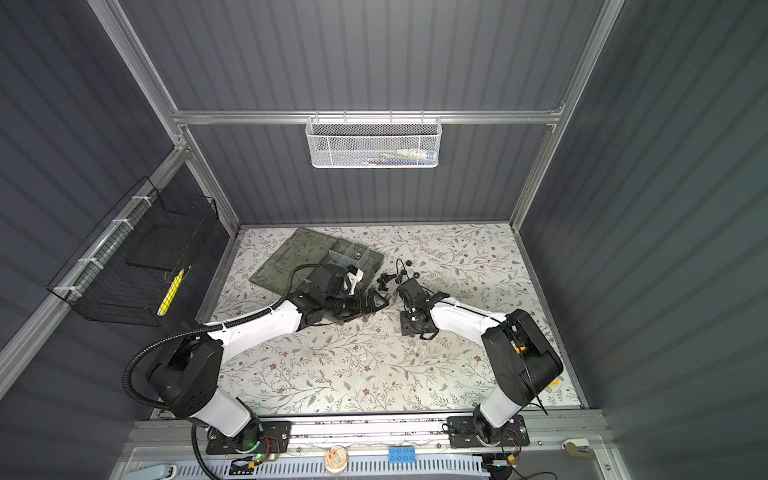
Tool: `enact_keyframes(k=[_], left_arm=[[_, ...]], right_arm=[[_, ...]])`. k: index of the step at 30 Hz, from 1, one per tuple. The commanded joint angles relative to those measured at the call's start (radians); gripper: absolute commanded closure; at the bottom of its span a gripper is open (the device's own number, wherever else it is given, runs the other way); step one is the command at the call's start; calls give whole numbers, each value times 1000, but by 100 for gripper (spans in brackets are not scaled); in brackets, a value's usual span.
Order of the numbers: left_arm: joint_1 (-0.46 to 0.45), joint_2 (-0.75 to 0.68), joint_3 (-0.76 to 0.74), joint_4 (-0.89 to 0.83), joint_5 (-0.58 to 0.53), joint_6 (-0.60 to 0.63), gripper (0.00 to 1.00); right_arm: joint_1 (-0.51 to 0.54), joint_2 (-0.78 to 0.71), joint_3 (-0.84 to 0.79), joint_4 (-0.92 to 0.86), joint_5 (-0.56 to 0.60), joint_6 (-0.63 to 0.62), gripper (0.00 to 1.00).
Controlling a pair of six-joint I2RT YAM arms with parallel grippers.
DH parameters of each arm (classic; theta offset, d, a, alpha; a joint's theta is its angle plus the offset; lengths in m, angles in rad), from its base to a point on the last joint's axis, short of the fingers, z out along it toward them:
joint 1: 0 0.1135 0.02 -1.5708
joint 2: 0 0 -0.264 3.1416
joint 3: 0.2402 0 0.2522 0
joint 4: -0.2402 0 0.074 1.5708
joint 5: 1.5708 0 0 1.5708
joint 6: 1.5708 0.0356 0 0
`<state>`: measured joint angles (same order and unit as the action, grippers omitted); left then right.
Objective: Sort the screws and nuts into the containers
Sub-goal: 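Lower the right gripper onto a silver wing nut while the left gripper draws back, then close the right gripper on the wing nut and lift it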
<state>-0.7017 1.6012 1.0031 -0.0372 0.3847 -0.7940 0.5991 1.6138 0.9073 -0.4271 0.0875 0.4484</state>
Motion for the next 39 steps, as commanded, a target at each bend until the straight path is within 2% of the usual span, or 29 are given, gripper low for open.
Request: enact_keyframes(k=[1,8,21,29,34,39], left_arm=[[-5,-27,7,-26,-5,13,0],[-5,-26,7,-32,-6,20,0],[-5,-26,9,-42,-9,27,0],[-5,-29,17,-61,-12,32,0],[-4,-30,29,-71,-12,32,0],[2,-44,43,-91,-18,35,0]], right_arm=[[1,24,-4,7,-22,32,45],[3,29,-12,8,9,84,54],[1,59,-12,20,1,96,67],[1,57,-18,30,2,90,79],[-7,42,-5,29,-21,86,86],[-30,6,23,26,-90,95,88]])
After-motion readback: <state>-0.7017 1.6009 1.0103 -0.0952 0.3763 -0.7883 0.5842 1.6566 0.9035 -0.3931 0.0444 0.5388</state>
